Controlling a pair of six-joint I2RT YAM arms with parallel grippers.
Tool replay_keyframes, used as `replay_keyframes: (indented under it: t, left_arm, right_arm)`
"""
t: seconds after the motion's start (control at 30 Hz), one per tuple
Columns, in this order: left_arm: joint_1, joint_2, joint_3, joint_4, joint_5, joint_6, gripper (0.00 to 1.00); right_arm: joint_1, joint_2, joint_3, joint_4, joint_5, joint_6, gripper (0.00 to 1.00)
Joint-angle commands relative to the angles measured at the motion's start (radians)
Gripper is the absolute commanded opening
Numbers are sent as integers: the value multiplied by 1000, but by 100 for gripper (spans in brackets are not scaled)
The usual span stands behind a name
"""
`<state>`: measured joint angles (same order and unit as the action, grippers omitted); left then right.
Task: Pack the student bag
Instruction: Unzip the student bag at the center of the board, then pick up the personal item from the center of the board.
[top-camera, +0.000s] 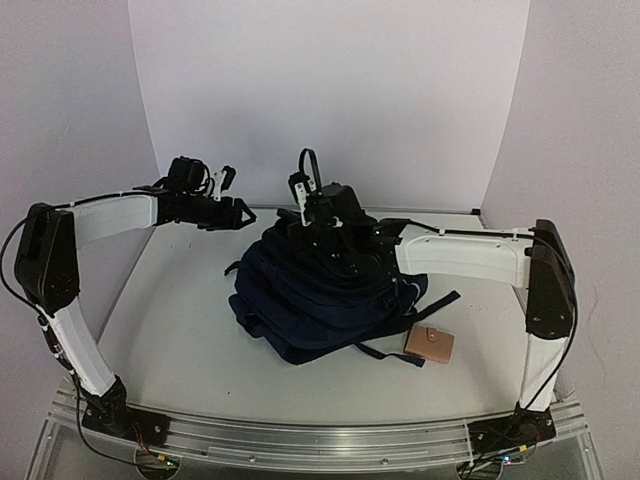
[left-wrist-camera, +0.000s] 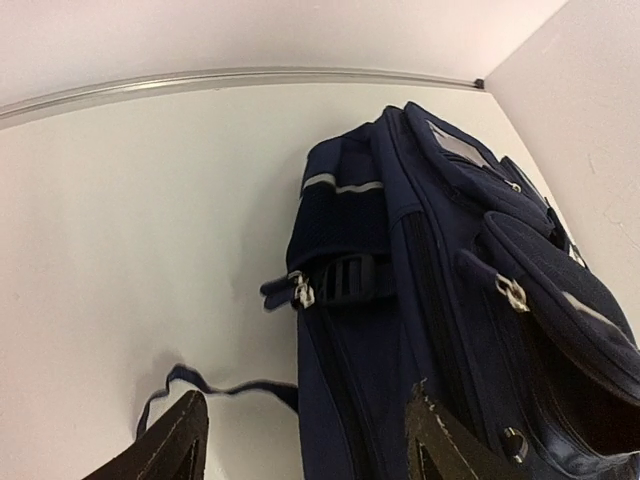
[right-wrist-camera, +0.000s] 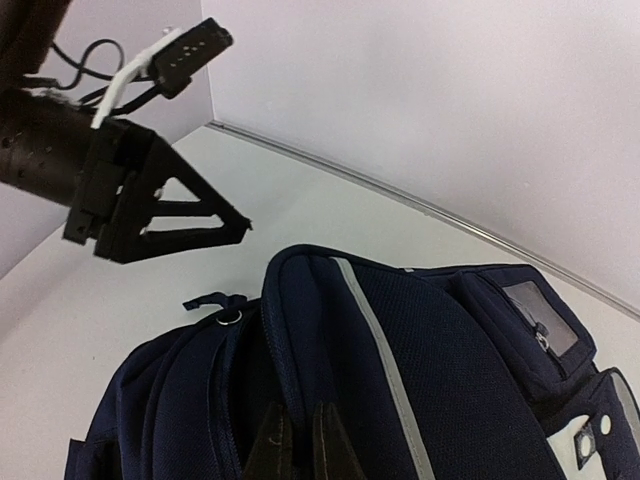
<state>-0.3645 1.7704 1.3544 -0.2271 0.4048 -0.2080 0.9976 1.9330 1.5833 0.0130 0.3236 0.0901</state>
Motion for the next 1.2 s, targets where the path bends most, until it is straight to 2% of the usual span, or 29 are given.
replay_keyframes:
  t: [0.0, 0.17, 0.23, 0.3, 0.33, 0.4, 0.5, 0.63, 0.77, 0.9, 1.07, 1.17]
  left_arm:
    - [-7, -181, -54, -58, -160, -72, 68]
    - [-8, -302, -186, -44, -122, -205, 69]
    - [-8, -349, -239, -23, -110, -261, 70]
    - [-9, -392, -296, 2, -100, -309, 71]
    - [-8, -410, -318, 18, -91, -335, 71]
    - [-10, -442, -363, 61, -56, -383, 72]
    - [-13, -455, -412, 147, 19, -470, 72]
    - [-57, -419, -433, 249, 83, -542, 73]
    - [-122, -399, -427, 252, 25, -544, 73]
    - [-141, -393, -459, 279, -6, -565, 73]
    - [-142, -388, -475, 288, -5, -578, 72]
    - [-142, -408, -496, 297, -19, -583, 72]
  right_arm:
    - [-47, 109, 160, 36, 36, 76, 0]
    - [-83, 218, 333, 18, -13, 65, 2]
    - [-86, 227, 376, -4, -64, 26, 21]
    - [-85, 209, 397, -50, -97, -13, 53]
    - [-86, 192, 388, -65, -100, -23, 62]
    - [-85, 123, 333, -92, -95, -37, 80]
    - [-85, 0, 213, -132, -88, -26, 94]
    - [-108, -167, 1, -208, -90, 52, 98]
    - [-167, -319, -211, -287, -109, 170, 98]
    - [-216, -454, -434, -312, -175, 241, 98]
    - [-228, -527, -610, -397, -217, 310, 84]
    - [-227, -532, -700, -435, -231, 385, 79]
